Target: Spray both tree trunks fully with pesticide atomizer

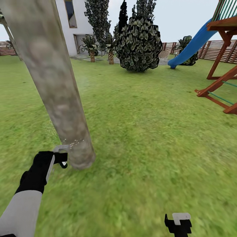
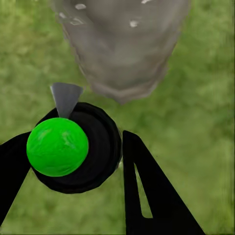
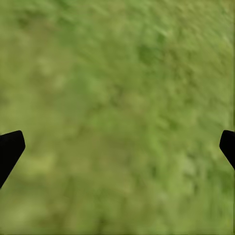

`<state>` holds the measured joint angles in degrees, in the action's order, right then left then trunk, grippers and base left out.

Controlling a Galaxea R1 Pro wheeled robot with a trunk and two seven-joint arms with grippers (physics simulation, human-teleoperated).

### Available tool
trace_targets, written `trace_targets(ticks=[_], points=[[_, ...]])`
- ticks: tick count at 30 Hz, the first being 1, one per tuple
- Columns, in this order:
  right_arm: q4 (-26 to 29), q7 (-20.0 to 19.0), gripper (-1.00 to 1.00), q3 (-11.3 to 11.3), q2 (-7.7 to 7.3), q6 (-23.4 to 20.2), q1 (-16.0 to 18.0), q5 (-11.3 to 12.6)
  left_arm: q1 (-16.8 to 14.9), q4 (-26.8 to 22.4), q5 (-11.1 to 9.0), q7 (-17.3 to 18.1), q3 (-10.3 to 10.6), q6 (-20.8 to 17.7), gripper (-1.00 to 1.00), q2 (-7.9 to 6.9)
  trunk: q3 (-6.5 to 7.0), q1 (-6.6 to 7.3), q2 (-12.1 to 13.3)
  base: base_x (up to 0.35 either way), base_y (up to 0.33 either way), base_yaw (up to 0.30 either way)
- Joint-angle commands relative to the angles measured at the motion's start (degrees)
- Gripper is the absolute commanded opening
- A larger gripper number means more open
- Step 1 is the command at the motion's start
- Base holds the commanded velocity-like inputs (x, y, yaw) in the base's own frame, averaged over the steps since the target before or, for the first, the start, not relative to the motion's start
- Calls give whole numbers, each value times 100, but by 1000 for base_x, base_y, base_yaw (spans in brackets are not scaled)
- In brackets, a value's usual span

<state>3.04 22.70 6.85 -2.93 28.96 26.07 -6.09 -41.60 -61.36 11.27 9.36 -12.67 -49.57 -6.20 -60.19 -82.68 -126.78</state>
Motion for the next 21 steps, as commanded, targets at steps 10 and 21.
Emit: trace_targets(ticks=[10, 21], points=[[-5, 50, 100, 27, -6, -13, 3, -59, -281, 15, 108, 338, 183, -418, -100, -660, -5, 1, -2, 0, 0, 0], [-5, 50, 100, 27, -15, -13, 4, -59, -751, -1, 134, 681, 196, -719, -100, -857, -5, 1, -2, 0, 0, 0]])
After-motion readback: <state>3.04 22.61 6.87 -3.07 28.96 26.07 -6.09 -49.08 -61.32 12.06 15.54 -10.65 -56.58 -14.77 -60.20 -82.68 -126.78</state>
